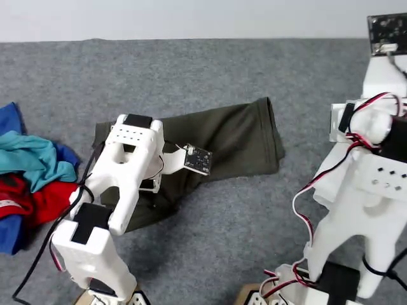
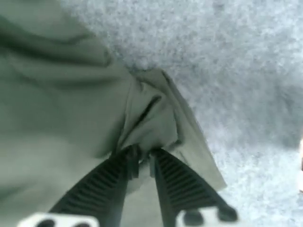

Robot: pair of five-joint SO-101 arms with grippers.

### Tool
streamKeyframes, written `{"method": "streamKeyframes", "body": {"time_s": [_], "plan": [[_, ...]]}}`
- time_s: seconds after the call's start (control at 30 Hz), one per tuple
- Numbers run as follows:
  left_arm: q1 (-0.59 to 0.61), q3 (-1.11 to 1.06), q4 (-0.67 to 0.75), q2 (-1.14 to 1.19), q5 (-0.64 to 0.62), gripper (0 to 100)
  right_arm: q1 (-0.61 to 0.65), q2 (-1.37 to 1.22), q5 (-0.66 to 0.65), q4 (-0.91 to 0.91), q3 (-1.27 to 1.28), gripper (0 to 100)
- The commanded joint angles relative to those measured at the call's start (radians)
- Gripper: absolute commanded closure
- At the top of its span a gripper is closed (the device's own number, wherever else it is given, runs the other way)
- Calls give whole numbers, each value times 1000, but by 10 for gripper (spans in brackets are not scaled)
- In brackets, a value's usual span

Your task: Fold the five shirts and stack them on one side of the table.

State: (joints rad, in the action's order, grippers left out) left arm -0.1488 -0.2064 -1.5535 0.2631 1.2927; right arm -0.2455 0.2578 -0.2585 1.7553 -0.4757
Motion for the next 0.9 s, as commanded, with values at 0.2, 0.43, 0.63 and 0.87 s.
{"method": "streamKeyframes", "body": {"time_s": [0.2, 0.43, 0.63, 0.87], "plan": [[0, 35, 63, -17, 5, 994, -10, 33, 9, 39, 0, 919], [2, 120, 170, -6, -87, 994, -10, 28, 9, 39, 0, 919], [2, 114, 345, -5, -175, 992, -10, 27, 9, 39, 0, 919], [0, 120, 428, 64, -212, 963, -10, 31, 8, 41, 0, 919]]}}
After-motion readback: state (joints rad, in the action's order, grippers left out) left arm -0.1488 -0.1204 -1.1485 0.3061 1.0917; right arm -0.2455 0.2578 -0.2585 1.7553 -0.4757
